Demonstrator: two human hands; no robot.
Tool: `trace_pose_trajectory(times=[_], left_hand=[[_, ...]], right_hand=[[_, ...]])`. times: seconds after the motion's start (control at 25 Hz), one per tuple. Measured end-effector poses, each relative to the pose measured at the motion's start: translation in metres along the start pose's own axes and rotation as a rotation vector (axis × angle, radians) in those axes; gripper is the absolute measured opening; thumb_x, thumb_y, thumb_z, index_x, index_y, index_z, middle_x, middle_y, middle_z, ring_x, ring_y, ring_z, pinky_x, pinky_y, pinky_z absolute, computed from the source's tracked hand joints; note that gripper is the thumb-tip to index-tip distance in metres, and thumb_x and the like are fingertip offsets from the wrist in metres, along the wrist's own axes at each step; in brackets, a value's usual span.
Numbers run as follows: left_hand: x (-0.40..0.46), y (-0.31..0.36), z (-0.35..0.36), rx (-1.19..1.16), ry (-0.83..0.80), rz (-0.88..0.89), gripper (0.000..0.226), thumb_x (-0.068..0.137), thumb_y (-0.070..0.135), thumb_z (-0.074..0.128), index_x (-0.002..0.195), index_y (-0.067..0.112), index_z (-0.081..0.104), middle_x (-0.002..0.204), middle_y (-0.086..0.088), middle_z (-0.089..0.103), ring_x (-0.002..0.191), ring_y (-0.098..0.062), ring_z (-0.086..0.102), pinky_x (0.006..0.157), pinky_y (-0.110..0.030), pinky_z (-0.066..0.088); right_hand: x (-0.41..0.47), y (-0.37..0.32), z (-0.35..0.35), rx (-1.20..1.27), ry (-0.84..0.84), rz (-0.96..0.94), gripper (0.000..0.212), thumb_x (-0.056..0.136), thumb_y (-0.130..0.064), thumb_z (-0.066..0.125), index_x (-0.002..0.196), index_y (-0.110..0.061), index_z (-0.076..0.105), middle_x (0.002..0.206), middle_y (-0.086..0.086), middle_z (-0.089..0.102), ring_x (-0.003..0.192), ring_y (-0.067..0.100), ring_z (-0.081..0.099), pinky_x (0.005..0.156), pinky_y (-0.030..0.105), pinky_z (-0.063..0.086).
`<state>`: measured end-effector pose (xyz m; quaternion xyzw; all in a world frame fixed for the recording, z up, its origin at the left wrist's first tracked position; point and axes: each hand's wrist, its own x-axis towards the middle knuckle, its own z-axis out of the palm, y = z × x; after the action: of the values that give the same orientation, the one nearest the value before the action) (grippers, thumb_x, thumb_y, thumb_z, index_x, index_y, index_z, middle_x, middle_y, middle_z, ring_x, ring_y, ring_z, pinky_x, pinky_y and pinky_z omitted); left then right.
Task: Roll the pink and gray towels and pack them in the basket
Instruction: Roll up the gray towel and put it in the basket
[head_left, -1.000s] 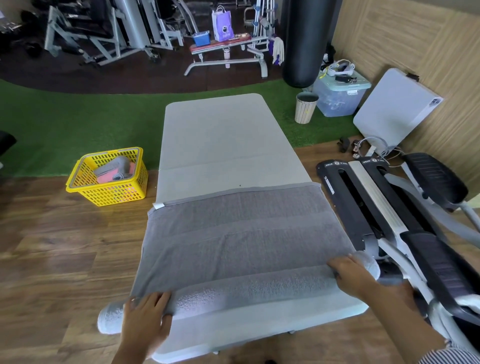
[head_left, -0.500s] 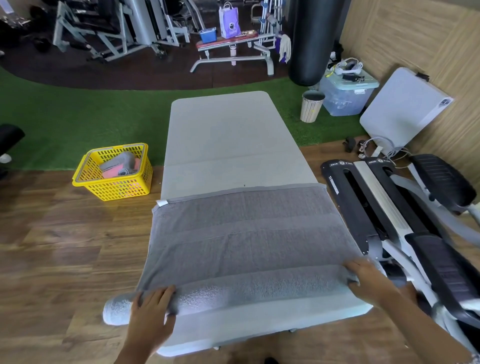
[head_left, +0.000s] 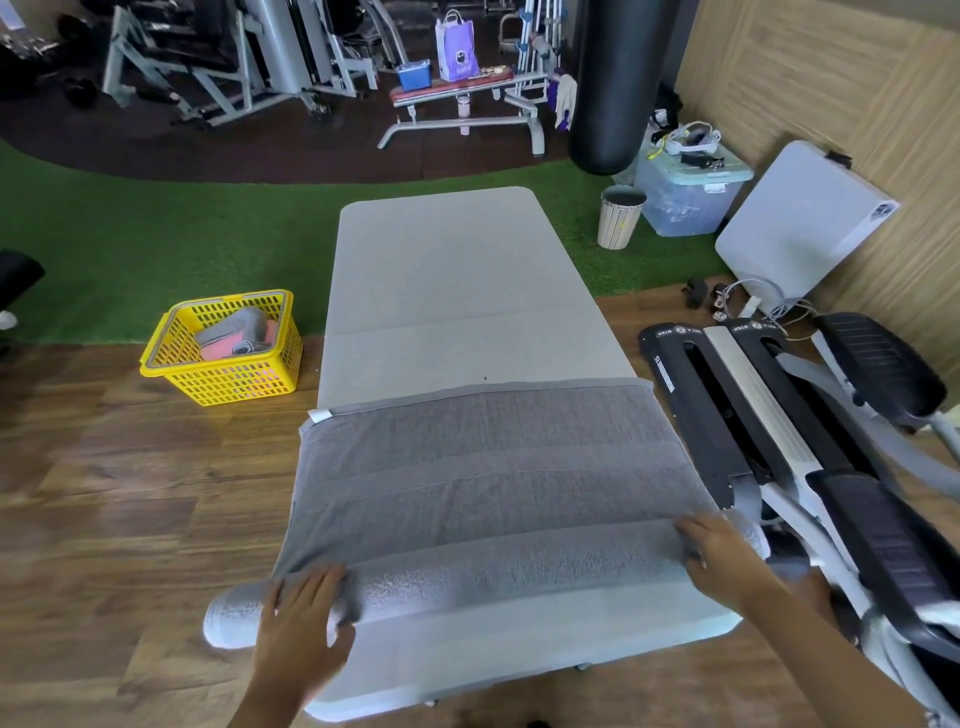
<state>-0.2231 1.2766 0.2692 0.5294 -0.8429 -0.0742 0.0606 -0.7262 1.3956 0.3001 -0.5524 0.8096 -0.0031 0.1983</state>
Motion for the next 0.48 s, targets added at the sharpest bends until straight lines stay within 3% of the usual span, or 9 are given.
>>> trace_pose_trajectory(times=[0.08, 0.12, 0.2, 0.24, 0.28, 0.36, 0.4, 0.48], left_hand=[[0.0, 0.0, 0.003, 0.005, -0.033, 0.0, 0.065, 0.059, 0.043, 0.045, 0.118, 0.018, 0.054, 0.104, 0.003, 0.067, 0.104, -0.014, 0.049, 0.105, -0.038, 0.022], [0.001, 0.001, 0.001, -0.003, -0.043, -0.005, 0.064, 0.059, 0.042, 0.045, 0.118, 0.019, 0.054, 0.101, 0.005, 0.068, 0.101, -0.013, 0.05, 0.101, -0.041, 0.028], [0.002, 0.002, -0.005, -0.029, -0.073, -0.003, 0.058, 0.059, 0.043, 0.044, 0.112, 0.022, 0.056, 0.096, 0.009, 0.069, 0.093, -0.009, 0.055, 0.085, -0.041, 0.042], [0.002, 0.001, -0.008, -0.037, -0.088, 0.008, 0.056, 0.058, 0.044, 0.044, 0.109, 0.023, 0.057, 0.093, 0.011, 0.069, 0.088, -0.008, 0.058, 0.077, -0.038, 0.047], [0.001, 0.0, -0.011, -0.041, -0.094, 0.029, 0.055, 0.058, 0.044, 0.045, 0.108, 0.026, 0.056, 0.09, 0.013, 0.069, 0.085, -0.007, 0.061, 0.072, -0.035, 0.049], [-0.001, -0.006, -0.014, -0.037, -0.072, 0.079, 0.055, 0.059, 0.045, 0.046, 0.111, 0.029, 0.05, 0.088, 0.014, 0.068, 0.08, -0.009, 0.065, 0.072, -0.03, 0.048], [-0.001, -0.009, -0.018, -0.027, -0.066, 0.079, 0.056, 0.06, 0.046, 0.048, 0.113, 0.029, 0.05, 0.09, 0.013, 0.068, 0.08, -0.011, 0.066, 0.076, -0.029, 0.046], [0.001, -0.013, -0.024, 0.014, -0.055, 0.009, 0.06, 0.062, 0.051, 0.049, 0.115, 0.024, 0.055, 0.101, 0.007, 0.067, 0.087, -0.018, 0.067, 0.083, -0.036, 0.047]], right_hand=[[-0.001, -0.002, -0.001, -0.058, -0.034, 0.004, 0.053, 0.074, -0.009, 0.059, 0.127, -0.012, 0.051, 0.123, 0.003, 0.053, 0.12, 0.027, 0.044, 0.107, 0.032, 0.032], [-0.002, -0.003, -0.004, -0.053, -0.05, 0.016, 0.048, 0.073, -0.011, 0.06, 0.121, -0.015, 0.054, 0.114, 0.001, 0.057, 0.114, 0.024, 0.048, 0.099, 0.029, 0.037], [-0.005, -0.005, -0.011, -0.045, -0.065, 0.038, 0.02, 0.074, -0.014, 0.058, 0.093, -0.023, 0.058, 0.084, -0.007, 0.055, 0.094, 0.023, 0.055, 0.072, 0.023, 0.041], [-0.006, -0.006, -0.015, -0.073, -0.084, 0.031, 0.012, 0.076, -0.016, 0.056, 0.076, -0.027, 0.052, 0.07, -0.012, 0.048, 0.085, 0.022, 0.055, 0.06, 0.02, 0.037], [-0.007, -0.007, -0.018, -0.097, -0.113, 0.034, 0.021, 0.077, -0.018, 0.054, 0.065, -0.031, 0.042, 0.062, -0.013, 0.041, 0.078, 0.021, 0.053, 0.053, 0.018, 0.032], [-0.007, -0.005, -0.022, -0.119, -0.162, 0.053, 0.028, 0.078, -0.02, 0.051, 0.059, -0.032, 0.034, 0.06, -0.013, 0.04, 0.076, 0.02, 0.052, 0.053, 0.018, 0.032], [-0.006, -0.004, -0.024, -0.119, -0.168, 0.046, 0.024, 0.077, -0.02, 0.051, 0.062, -0.034, 0.039, 0.066, -0.014, 0.044, 0.079, 0.019, 0.053, 0.057, 0.02, 0.036], [-0.003, -0.004, -0.023, -0.111, -0.111, 0.014, 0.021, 0.075, -0.016, 0.055, 0.089, -0.031, 0.056, 0.096, -0.009, 0.052, 0.094, 0.021, 0.054, 0.075, 0.027, 0.043]])
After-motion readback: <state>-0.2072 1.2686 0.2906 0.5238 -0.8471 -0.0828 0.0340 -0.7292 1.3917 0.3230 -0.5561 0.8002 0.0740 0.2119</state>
